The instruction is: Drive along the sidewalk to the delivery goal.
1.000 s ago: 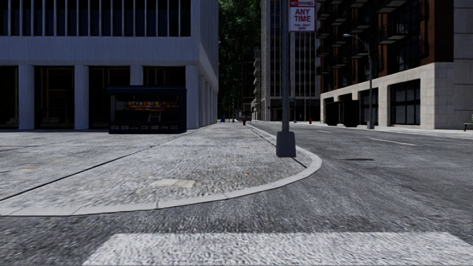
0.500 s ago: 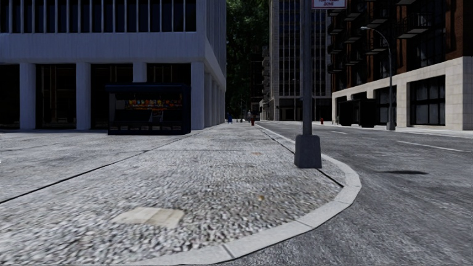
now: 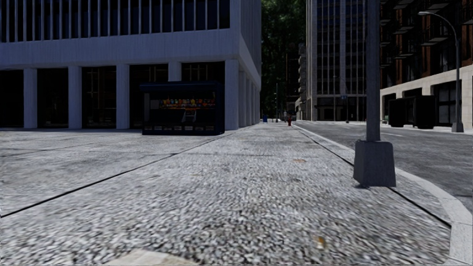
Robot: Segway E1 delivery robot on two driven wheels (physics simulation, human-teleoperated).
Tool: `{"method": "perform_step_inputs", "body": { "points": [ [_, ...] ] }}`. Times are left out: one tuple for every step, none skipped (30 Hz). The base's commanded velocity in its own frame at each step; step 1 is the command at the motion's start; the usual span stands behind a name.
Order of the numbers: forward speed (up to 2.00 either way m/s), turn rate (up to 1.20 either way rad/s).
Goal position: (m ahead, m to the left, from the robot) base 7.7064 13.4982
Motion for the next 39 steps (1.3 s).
{"method": "perform_step_inputs", "body": {
  "points": [
    [1.40,0.47],
    [1.40,0.47],
    [1.40,0.47],
    [1.40,0.47],
    [1.40,0.49],
    [1.40,0.50],
    [1.40,0.50],
    [1.40,0.50],
    [1.40,0.51],
    [1.40,0.51],
    [1.40,0.51],
    [1.40,0.51],
    [1.40,0.51],
    [1.40,0.51],
    [1.40,0.51],
    [1.40,0.51],
    [1.40,0.51],
    [1.40,0.51],
    [1.40,0.51],
    [1.40,0.51],
    [1.40,0.51],
    [1.42,0.51],
    [1.47,0.51],
    [1.47,0.51],
    [1.50,0.51],
    [1.50,0.51],
    [1.52,0.51],
    [1.52,0.51],
    [1.52,0.51],
    [1.53,0.51],
    [1.53,0.51],
    [1.53,0.51],
    [1.53,0.51],
    [1.53,0.51],
    [1.53,0.51],
    [1.53,0.53],
    [1.53,0.55],
    [1.53,0.55],
    [1.53,0.55]
  ]
}}
